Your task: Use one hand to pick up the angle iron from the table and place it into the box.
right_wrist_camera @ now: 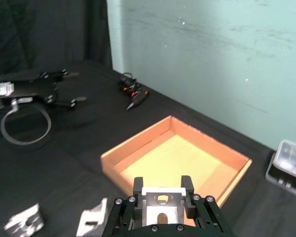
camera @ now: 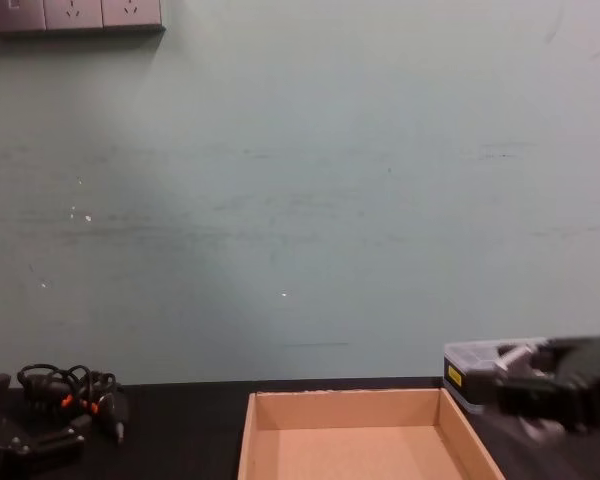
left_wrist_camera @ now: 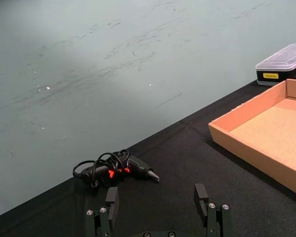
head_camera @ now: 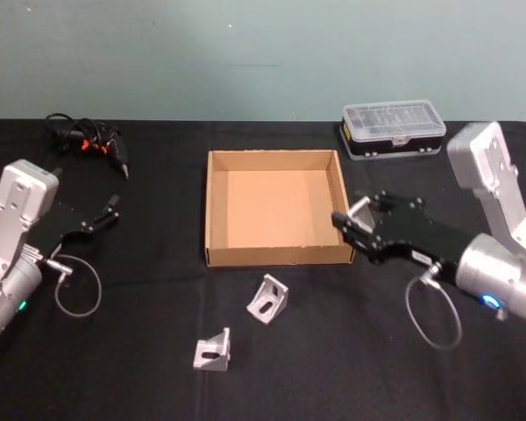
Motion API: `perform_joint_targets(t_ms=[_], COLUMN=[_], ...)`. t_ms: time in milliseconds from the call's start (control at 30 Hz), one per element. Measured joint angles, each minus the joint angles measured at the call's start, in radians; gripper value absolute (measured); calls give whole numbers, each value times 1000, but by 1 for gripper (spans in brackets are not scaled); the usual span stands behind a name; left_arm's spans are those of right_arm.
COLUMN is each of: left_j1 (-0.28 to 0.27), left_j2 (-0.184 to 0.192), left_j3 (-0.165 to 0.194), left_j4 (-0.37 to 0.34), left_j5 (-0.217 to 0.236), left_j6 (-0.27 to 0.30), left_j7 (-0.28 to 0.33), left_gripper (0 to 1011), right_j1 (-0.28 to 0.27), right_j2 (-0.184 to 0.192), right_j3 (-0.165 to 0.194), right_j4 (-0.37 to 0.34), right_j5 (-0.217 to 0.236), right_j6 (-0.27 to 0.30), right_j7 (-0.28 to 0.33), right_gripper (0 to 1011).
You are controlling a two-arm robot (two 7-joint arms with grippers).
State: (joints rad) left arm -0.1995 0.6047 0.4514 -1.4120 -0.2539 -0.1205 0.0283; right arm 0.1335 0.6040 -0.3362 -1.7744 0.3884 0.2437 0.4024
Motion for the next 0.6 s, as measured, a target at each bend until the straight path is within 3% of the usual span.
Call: perform_joint_targets(t_ms=[300, 600], left_j1=[0, 0], left_j2=[0, 0], left_j3=[0, 0], left_j4=[0, 0], left_j5=[0, 0], left_j6=[0, 0], left_j7=[0, 0], left_gripper=[1000, 1000], right_j1=[128, 258], right_j2=[-86, -169], right_j3=[-51, -112], right_j4=[116, 313], right_j5=[-48, -102], right_j6=[21, 30], right_j7=[-15, 5], right_gripper=[457, 456])
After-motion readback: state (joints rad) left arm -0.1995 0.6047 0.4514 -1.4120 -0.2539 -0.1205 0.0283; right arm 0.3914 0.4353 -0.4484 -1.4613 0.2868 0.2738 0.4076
